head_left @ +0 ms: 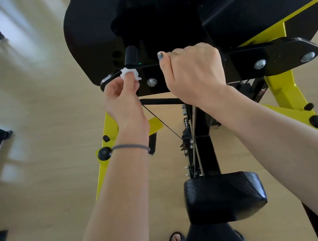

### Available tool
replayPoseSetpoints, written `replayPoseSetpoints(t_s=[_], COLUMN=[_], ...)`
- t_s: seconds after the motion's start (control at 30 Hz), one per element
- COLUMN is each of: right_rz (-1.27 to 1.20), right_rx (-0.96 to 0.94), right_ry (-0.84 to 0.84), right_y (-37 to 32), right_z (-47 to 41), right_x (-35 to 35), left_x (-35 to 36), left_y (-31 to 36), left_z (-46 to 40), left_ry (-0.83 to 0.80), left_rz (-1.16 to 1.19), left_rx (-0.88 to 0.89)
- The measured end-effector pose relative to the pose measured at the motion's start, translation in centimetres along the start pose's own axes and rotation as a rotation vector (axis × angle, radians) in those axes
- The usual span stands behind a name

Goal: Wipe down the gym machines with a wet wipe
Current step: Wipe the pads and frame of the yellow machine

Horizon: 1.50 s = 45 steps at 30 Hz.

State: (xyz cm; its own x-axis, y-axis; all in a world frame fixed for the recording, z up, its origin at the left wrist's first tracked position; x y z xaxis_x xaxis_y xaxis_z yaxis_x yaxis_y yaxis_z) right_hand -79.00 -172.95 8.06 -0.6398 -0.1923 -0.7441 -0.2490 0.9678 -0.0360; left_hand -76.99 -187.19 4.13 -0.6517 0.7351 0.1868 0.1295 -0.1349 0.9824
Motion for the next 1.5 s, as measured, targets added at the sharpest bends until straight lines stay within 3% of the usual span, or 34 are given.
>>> replayPoseSetpoints(t_s=[0.1, 0.2, 0.27, 0.5, 0.73, 0.93, 1.13, 1.3, 1.5], right_rz=[-0.055, -0.197, -0.247, -0.059, -0.053, -0.103, -0.068, -0.057, -0.298], right_rx=[0.023, 0.045, 0.092, 0.172, 0.191, 0.206, 0.211, 0.231, 0.237], right_ry=[0.031, -0.116, -0.185, -0.216, -0.188, -0.189, -0.193, -0.203, -0.269], right_y=[0.4, 1.1, 1.8, 2.6, 2.7, 2.7, 2.6, 2.5, 3.1], right_z=[0.1, -0.3, -0.8, -0.6, -0.5, -0.5, -0.5, -0.7, -1.0], right_x=[-0.5, -1.0, -1.5, -1.7, -1.5, -1.7, -1.6, -1.5, -2.7], left_x=[-0.8, -0.9, 0.0, 1.8, 3.2, 1.4, 1.8, 4.0, 6.0], left_y=[-1.5, -2.1, -1.3, 0.3, -1.1, 0.2, 0.0, 0.4, 0.5], left_z=[0.4, 1.0, 1.1, 1.4, 3.4, 1.3, 1.5, 3.0, 4.9], left_ry=[0.061, 0.064, 0.028, -0.231, -0.356, -0.176, -0.004, -0.262, -0.431], left_rz=[-0.102, -0.133, -0.206, -0.64, -0.929, -0.666, -0.405, -0.64, -0.773], left_rx=[-0.028, -0.007, 0.115, 0.69, 0.926, 0.807, 0.514, 0.856, 0.971])
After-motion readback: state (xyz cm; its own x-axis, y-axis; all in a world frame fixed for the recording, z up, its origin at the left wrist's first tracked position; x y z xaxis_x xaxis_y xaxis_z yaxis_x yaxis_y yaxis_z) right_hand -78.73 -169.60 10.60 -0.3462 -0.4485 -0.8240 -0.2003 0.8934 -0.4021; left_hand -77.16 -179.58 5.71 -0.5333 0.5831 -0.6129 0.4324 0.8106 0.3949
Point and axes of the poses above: each hand's wrist, its own z-axis away from the middle knuckle, its own x-axis out of the palm, y = z × x, the point moved 1 cm from there along -z, towards the middle knuckle, and after that the axes turned 8 degrees about x, right-handed, at the moved point
